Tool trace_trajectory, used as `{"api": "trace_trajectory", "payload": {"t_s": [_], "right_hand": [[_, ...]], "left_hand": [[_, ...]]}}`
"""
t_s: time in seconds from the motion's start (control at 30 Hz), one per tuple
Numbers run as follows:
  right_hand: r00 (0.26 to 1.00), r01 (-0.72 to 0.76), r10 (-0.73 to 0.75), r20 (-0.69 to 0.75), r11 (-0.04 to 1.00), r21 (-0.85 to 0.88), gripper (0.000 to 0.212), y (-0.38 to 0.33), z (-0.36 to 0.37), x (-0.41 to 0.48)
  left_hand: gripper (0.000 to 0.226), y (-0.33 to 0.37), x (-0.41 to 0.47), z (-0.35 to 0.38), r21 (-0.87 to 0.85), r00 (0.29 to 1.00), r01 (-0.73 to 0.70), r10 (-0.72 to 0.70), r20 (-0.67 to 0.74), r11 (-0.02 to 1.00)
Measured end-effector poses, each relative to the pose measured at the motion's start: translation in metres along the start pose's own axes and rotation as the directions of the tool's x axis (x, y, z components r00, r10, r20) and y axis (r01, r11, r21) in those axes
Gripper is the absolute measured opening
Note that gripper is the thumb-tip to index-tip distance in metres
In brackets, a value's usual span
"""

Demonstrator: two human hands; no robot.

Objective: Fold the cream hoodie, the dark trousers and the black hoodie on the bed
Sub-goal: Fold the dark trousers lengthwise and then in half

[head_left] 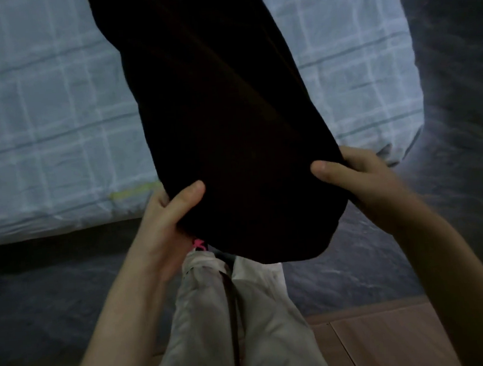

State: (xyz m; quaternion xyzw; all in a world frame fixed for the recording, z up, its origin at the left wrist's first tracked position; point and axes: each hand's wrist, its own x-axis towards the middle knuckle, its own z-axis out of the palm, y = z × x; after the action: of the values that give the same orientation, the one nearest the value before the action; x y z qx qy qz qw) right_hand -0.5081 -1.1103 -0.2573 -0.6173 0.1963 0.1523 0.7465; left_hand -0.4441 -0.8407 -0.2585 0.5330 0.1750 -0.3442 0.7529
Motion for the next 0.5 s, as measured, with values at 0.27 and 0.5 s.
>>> {"api": "trace_trajectory", "payload": {"t_s": [0.27, 0.5], "right_hand": [[0.992, -0.113, 0.109, -0.067, 0.991, -0.065, 0.044, 0.035, 0.031, -0.014], [0.973, -0.088, 0.072, -0.217, 0.994, -0.064, 0.030, 0.045, 0.043, -0.026]], "left_hand": [[0.065, -0.036, -0.011, -0.019, 0.292, 0.998, -0.010, 0.028, -0.060, 0.956], [0.073, -0.058, -0.034, -0.005, 0.374, 0.944, -0.134, 0.233, -0.233, 0.918]]}}
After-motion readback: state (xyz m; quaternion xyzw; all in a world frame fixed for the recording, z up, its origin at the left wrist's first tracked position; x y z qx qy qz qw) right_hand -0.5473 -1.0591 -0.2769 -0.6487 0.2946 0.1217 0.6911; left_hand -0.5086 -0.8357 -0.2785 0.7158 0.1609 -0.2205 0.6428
